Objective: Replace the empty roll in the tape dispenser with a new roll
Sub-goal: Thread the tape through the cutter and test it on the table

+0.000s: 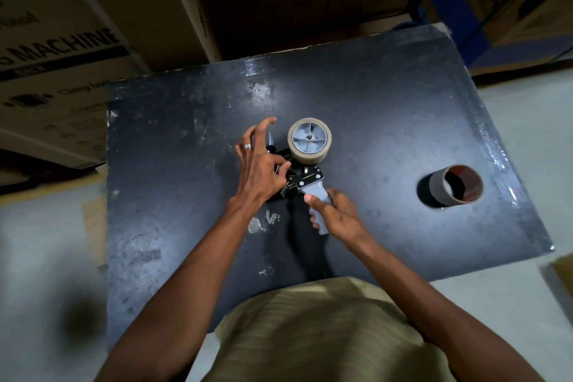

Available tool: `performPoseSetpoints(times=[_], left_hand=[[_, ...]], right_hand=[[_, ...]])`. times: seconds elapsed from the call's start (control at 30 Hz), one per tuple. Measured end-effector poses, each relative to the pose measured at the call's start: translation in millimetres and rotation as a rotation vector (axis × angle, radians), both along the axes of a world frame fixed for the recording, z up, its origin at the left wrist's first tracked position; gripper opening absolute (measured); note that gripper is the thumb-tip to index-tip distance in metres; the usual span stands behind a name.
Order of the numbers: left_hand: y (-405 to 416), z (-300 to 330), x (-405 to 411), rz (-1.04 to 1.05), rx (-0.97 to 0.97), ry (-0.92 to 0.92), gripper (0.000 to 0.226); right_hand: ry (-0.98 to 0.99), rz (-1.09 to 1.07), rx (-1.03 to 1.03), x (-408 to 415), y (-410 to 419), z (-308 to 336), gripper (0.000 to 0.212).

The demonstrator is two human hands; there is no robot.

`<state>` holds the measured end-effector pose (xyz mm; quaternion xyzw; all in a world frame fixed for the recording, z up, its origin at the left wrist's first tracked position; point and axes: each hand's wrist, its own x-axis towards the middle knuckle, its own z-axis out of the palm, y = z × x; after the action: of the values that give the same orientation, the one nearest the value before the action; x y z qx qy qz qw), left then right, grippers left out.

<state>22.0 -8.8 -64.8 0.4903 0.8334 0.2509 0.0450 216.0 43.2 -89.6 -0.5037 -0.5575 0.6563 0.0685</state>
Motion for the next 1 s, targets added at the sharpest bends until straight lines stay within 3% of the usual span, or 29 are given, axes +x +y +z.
performPoseSetpoints(times=[0.23, 0.43, 0.6, 1.0], left_hand=[[-14.2, 3.0, 8.6, -0.018, 0.028, 0.003, 0.010], [-26.8, 4.4, 13.3, -0.012, 0.001, -0.013, 0.008], [-40.3, 2.5, 15.7, 0.046, 0.010, -0.071, 0.007], [-66.0, 2.0, 7.6, 0.068, -0.014, -0.082, 0.008]], right_hand=[[0.031, -0.028, -0.062, -0.9, 2.6, -2.1, 0.062], [0.023, -0.036, -0.072, -1.3, 4.1, -5.0, 0.056], [0.012, -0.052, -0.058, -2.1, 3.5, -7.7, 0.068], [0.005, -0.042, -0.057, -2.4, 6.9, -0.2, 0.048]])
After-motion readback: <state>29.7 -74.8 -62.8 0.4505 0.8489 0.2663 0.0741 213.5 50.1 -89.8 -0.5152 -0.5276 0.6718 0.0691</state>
